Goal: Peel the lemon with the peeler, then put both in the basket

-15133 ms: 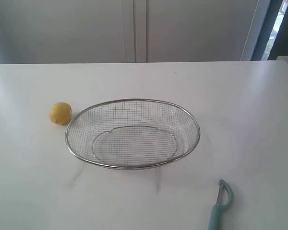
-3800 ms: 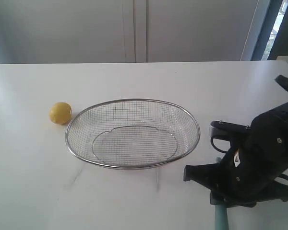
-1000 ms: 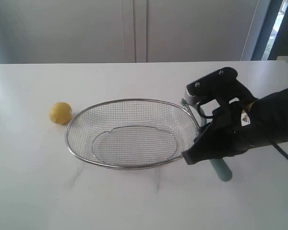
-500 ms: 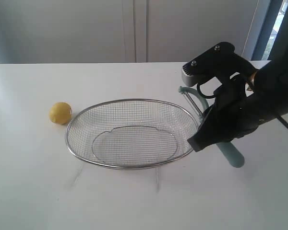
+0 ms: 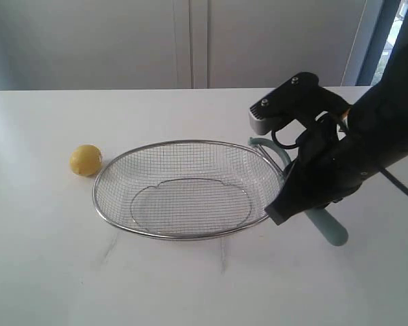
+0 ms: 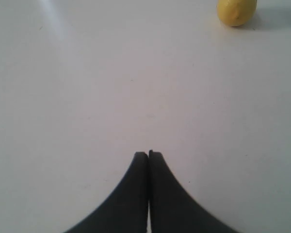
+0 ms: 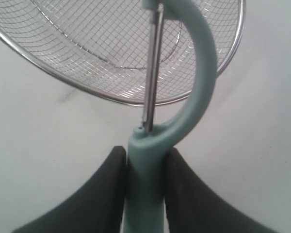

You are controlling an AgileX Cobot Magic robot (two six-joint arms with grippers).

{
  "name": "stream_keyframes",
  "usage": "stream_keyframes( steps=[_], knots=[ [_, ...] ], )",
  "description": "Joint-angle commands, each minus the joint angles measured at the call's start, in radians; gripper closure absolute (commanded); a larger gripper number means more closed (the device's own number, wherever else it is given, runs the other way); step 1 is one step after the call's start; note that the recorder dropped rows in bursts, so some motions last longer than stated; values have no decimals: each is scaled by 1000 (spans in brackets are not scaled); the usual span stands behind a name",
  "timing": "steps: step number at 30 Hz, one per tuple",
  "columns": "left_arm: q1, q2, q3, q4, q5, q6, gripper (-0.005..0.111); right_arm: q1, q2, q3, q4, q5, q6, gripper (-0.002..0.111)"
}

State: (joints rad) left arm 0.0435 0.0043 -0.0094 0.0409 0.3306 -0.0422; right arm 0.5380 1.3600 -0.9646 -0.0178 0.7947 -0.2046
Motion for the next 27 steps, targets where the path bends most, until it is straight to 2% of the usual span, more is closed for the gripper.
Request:
stream_keyframes(
  steps=[1, 24, 27],
  knots=[
    [-8, -4, 9, -11, 3, 1, 107, -1, 3, -6, 2, -14, -24, 108],
    [-8, -4, 9, -11, 3, 1, 107, -1, 3, -6, 12, -25, -24, 108],
    [-8, -4, 9, -4, -28, 1, 107, -1, 3, -6, 18, -19, -24, 108]
  ],
)
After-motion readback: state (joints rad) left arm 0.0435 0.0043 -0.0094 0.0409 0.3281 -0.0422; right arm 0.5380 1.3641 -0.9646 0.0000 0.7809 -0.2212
